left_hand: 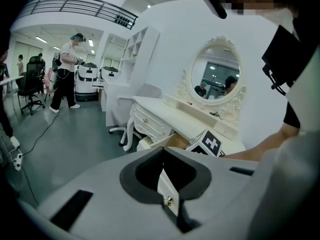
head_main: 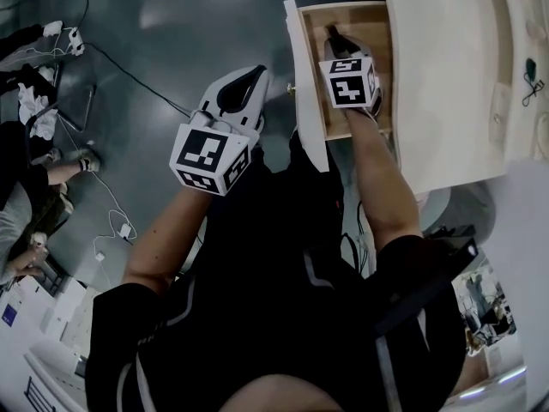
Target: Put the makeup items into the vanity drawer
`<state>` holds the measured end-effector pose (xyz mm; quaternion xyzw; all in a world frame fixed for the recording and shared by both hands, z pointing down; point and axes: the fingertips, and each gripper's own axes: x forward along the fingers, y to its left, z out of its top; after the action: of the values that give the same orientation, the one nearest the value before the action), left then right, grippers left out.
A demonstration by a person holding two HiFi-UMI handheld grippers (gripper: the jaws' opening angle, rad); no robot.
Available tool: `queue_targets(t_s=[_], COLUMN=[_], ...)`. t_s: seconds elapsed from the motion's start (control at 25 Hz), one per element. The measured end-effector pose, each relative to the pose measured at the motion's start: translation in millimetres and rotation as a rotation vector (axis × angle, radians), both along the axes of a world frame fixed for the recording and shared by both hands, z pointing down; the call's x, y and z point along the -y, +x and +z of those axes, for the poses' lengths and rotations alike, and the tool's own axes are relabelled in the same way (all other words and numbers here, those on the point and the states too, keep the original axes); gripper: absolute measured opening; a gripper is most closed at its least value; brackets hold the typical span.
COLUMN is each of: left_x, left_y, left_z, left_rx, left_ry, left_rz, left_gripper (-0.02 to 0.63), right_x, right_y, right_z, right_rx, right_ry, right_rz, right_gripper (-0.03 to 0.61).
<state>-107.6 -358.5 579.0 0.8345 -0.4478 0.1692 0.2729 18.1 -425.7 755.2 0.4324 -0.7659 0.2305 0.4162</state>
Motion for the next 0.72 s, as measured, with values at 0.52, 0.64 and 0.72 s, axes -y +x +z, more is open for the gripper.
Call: queue_targets(t_s=[0.52,0.64,0.72], left_x=[-11.1,-10.1,-7.0], left_y=[-17.9,-20.0,-18.6], left_z=[-8.8,-20.0,-28.7], left_rx=[0.049,0.053,0.050], left_ry=[0.010,0.024,0.038], left_rz=[0.019,0.031,0.048], left_gripper=[0.003,0.003,0.003], right_x=[2.1,-0.5,-1.0], right_y=[0.2,3.0,6.3], right_z=[-20.7,-43.0,-62.8], right_rx=[0.043,0.053,0.062], right_ry=[0.019,0.030,0.050], right_rz=[0.005,0.011,0.015], right_gripper=[0.166,0.166,0.164])
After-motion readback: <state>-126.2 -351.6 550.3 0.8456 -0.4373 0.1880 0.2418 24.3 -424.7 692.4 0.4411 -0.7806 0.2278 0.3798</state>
